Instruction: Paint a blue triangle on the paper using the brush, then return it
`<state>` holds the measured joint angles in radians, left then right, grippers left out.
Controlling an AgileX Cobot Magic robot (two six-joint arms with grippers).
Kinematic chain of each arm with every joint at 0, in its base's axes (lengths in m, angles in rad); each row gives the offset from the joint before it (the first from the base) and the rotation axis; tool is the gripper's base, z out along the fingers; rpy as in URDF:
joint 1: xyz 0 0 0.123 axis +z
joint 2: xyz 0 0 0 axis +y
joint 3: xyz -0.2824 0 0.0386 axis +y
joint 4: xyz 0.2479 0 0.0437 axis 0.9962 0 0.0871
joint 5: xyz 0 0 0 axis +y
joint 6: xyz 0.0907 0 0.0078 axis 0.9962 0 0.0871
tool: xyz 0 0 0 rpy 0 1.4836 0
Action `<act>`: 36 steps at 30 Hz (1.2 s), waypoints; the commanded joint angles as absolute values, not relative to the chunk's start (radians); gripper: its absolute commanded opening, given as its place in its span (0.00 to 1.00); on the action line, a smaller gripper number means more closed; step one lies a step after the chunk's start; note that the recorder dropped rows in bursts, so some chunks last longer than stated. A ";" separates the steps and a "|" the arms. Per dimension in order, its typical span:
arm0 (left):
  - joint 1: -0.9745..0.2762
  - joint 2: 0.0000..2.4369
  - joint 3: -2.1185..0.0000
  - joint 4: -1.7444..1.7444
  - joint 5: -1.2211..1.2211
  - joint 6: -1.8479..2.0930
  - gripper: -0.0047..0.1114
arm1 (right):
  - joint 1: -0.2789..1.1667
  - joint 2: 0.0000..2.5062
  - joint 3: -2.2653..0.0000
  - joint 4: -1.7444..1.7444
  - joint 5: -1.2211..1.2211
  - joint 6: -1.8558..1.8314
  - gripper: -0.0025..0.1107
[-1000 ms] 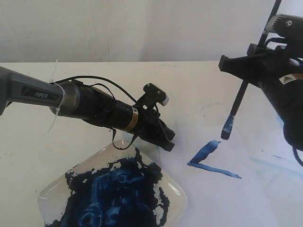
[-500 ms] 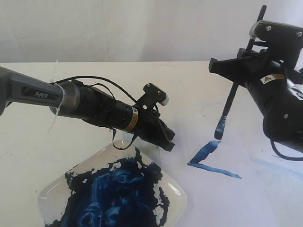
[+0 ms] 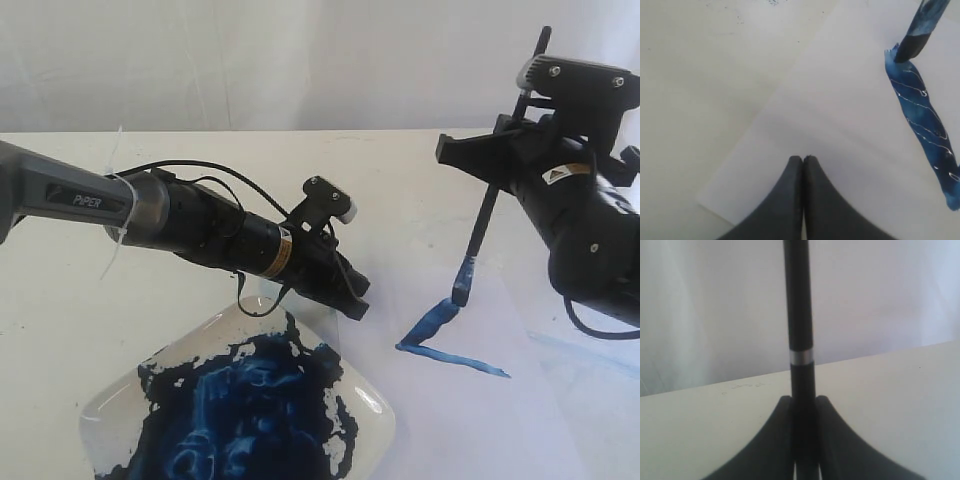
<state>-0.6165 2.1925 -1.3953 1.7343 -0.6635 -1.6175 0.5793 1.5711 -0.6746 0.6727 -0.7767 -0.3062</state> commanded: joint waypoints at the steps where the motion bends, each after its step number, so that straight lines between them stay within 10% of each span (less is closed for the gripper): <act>1: -0.624 2.194 -1.397 1.744 -0.658 -1.618 0.04 | 0.579 1.570 -0.677 0.680 -0.764 -0.310 0.02; 36: -0.624 2.194 -1.397 1.744 -0.658 -1.618 0.04 | 0.579 1.493 -0.686 0.854 -0.764 -0.432 0.02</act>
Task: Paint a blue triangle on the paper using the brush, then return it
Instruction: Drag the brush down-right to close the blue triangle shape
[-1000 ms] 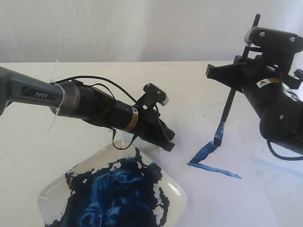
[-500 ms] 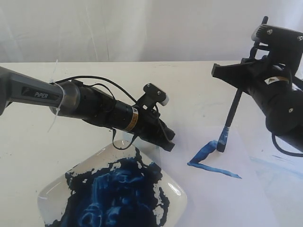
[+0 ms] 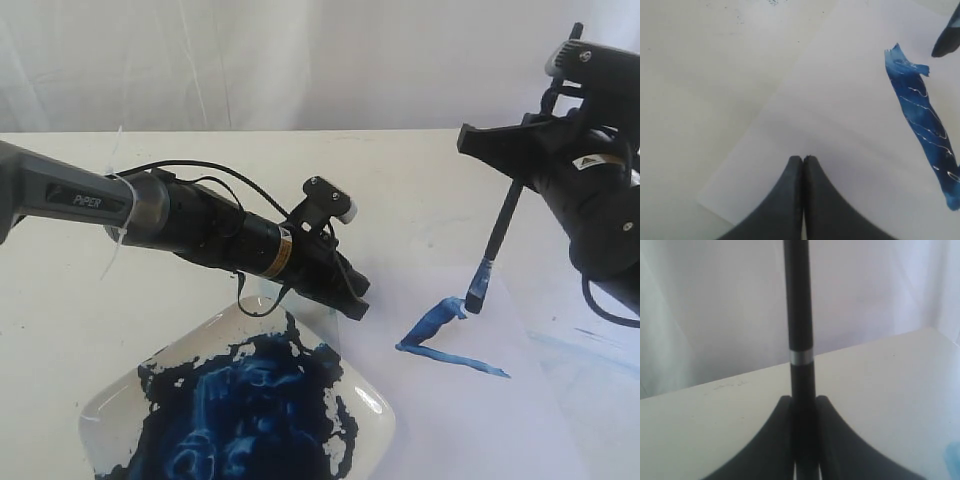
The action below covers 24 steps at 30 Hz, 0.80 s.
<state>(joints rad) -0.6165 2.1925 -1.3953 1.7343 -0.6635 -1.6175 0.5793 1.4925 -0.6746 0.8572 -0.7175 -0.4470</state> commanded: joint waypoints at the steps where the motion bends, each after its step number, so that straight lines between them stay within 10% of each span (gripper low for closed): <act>1: -0.624 2.194 -1.397 1.744 -0.658 -1.618 0.04 | 0.579 1.503 -0.690 0.852 -0.769 -0.432 0.02; 24: -0.624 2.194 -1.397 1.744 -0.658 -1.618 0.04 | 0.579 1.584 -0.745 0.856 -0.757 -0.416 0.02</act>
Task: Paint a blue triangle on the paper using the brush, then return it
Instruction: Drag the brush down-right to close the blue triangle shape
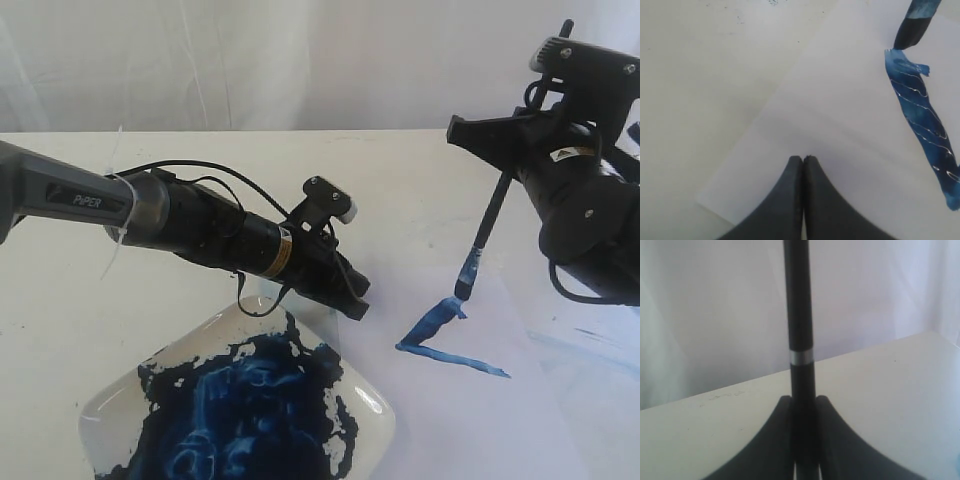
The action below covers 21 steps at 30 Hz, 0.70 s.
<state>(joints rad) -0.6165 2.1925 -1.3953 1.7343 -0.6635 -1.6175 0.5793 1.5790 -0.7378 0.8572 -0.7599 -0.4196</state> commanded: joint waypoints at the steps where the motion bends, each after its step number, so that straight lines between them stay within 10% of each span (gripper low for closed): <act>1: -0.624 2.194 -1.397 1.744 -0.658 -1.618 0.04 | 0.579 1.588 -0.745 0.858 -0.757 -0.416 0.02; 21: -0.624 2.194 -1.397 1.744 -0.658 -1.618 0.04 | 0.579 1.606 -0.745 0.942 -0.696 -0.448 0.02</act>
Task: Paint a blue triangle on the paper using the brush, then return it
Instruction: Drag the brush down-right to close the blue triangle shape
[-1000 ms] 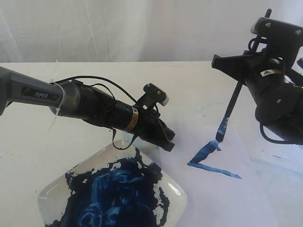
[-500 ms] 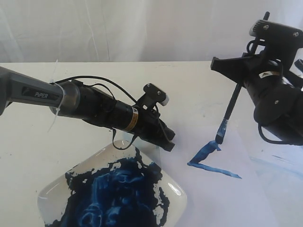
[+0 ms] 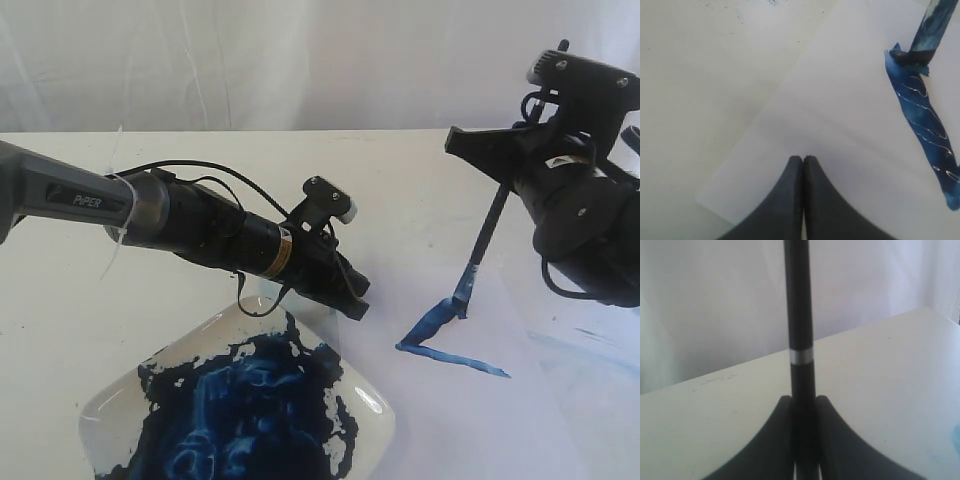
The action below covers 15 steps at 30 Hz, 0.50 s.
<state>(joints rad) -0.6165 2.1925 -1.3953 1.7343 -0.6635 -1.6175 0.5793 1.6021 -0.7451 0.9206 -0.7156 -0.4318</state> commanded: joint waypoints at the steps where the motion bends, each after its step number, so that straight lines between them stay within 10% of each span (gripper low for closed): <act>1: -0.624 2.194 -1.397 1.744 -0.658 -1.618 0.04 | 0.579 1.606 -0.745 0.949 -0.691 -0.448 0.02; 15: -0.624 2.194 -1.397 1.744 -0.658 -1.618 0.04 | 0.579 1.564 -0.743 1.061 -0.663 -0.583 0.02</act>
<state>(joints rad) -0.6165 2.1925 -1.3953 1.7343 -0.6635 -1.6175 0.5793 1.5758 -0.7451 1.0477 -0.6839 -0.5613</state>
